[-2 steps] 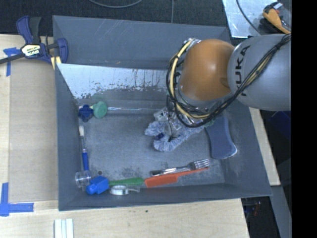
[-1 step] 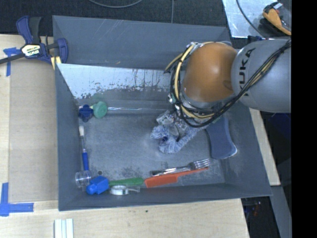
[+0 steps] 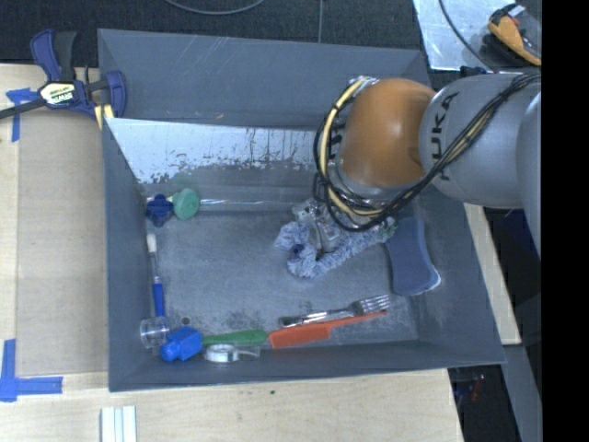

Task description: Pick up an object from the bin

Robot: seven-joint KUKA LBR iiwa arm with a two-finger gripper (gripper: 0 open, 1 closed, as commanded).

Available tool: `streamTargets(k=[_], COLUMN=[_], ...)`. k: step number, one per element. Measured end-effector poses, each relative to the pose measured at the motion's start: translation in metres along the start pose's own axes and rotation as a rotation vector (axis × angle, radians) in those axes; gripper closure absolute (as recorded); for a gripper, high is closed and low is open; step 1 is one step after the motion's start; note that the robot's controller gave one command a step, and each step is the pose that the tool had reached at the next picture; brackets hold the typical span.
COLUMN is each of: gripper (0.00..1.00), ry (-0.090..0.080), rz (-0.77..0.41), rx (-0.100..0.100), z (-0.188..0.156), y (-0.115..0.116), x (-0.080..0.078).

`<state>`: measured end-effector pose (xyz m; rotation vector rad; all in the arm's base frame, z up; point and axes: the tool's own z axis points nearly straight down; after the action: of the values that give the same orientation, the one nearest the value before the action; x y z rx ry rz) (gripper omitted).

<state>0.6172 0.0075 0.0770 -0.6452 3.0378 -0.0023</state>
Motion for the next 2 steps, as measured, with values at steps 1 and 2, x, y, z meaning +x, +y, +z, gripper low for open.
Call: streamTargets(k=[1,2], gripper=[1.00,1.00], ry=[-0.002,-0.006], rz=[-0.277,0.018], rx=[0.001,0.001], z=[-0.010,-0.074], y=[0.003,0.018], x=[0.021,-0.005])
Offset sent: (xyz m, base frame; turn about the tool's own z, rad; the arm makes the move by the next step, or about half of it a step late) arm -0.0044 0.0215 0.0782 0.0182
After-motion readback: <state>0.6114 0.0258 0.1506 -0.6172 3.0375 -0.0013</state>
